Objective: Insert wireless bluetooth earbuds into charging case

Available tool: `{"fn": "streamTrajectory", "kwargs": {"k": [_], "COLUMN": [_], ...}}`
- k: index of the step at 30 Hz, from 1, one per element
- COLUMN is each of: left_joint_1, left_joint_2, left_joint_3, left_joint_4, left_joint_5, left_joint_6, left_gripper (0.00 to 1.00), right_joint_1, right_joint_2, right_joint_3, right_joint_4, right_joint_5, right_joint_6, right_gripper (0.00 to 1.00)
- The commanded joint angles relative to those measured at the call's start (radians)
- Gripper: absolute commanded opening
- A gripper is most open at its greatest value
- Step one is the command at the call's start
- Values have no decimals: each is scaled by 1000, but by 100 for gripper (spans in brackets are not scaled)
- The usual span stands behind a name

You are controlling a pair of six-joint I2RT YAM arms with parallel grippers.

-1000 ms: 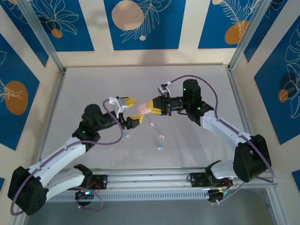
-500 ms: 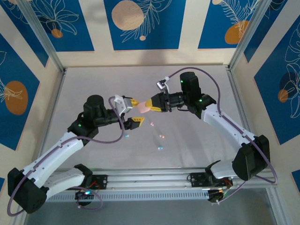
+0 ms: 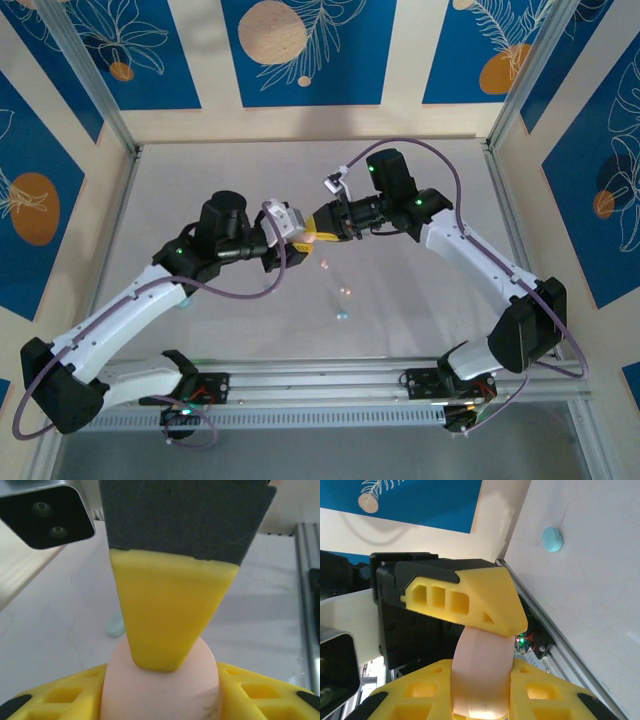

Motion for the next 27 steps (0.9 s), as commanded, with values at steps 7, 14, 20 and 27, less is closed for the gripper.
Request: {"fn": "streamTrajectory", "kwargs": {"k": [7, 14, 20, 27], "left_joint_1": [-52, -60, -66, -66], "left_joint_2": [40, 63, 70, 84], "left_joint_3": [78, 95, 105, 118], "left_joint_4": [-80, -96, -105, -143], "left_joint_5": [-132, -108, -117, -152], "left_joint_6": [42, 38, 32, 11], "left_gripper": [44, 51, 54, 37], "right_joint_1": [17, 29, 31, 28], "right_joint_2": [29, 40, 48, 44], "right_joint_3": [62, 85, 97, 96], "right_joint_4": [-141, -164, -183, -175], "right_joint_5": [92, 108, 125, 135], "right_joint_6": [-74, -90, -103, -106], "right_gripper": [18, 18, 18, 18]}}
